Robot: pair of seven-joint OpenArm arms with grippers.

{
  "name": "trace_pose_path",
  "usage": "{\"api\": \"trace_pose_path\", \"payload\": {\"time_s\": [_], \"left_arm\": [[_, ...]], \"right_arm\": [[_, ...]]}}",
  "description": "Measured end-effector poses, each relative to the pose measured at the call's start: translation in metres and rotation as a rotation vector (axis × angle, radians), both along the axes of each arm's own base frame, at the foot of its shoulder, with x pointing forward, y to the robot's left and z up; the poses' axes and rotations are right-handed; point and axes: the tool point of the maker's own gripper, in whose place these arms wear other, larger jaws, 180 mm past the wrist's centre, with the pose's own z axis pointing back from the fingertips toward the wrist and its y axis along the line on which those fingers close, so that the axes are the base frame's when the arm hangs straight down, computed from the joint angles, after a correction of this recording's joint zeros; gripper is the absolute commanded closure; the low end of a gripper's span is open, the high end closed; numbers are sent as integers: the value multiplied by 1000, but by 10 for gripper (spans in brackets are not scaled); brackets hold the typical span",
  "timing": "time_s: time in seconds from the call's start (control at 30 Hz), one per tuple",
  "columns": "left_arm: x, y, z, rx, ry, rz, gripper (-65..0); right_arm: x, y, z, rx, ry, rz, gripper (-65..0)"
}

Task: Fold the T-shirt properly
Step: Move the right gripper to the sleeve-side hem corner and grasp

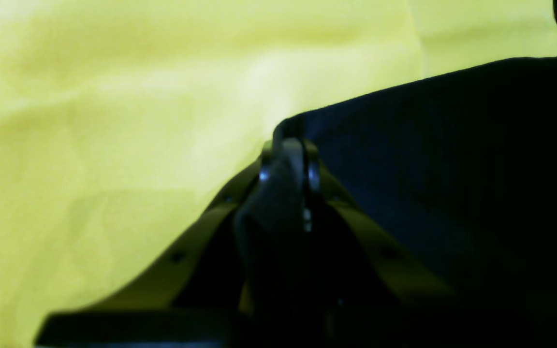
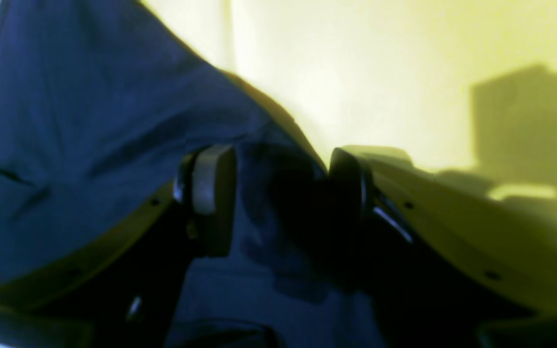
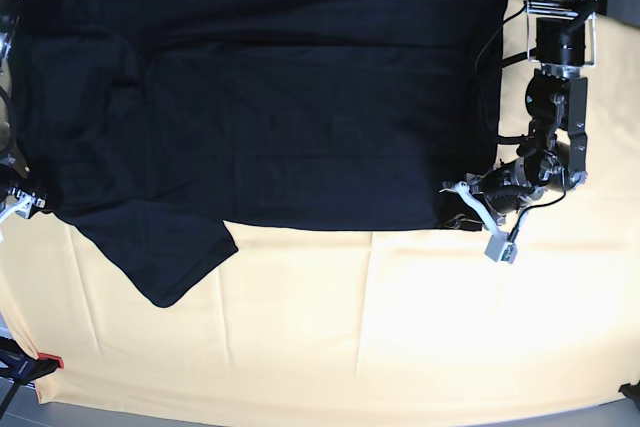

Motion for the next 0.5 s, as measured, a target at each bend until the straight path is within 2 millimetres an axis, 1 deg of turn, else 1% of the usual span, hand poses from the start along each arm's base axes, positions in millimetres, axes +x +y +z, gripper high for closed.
{"api": "trace_pose_path", "payload": {"time_s": [0.23,0.37,0.5], "left_arm": [[0,0,0,0,0,-1,0],[0,0,0,0,0,0,0],[0,0,0,0,0,0,0]], "right_arm": [[0,0,1,-1,0,4,-334],[2,-6,-1,-44,-10,2,-334],[1,-7,-2,-58,-2,11,-335]]}}
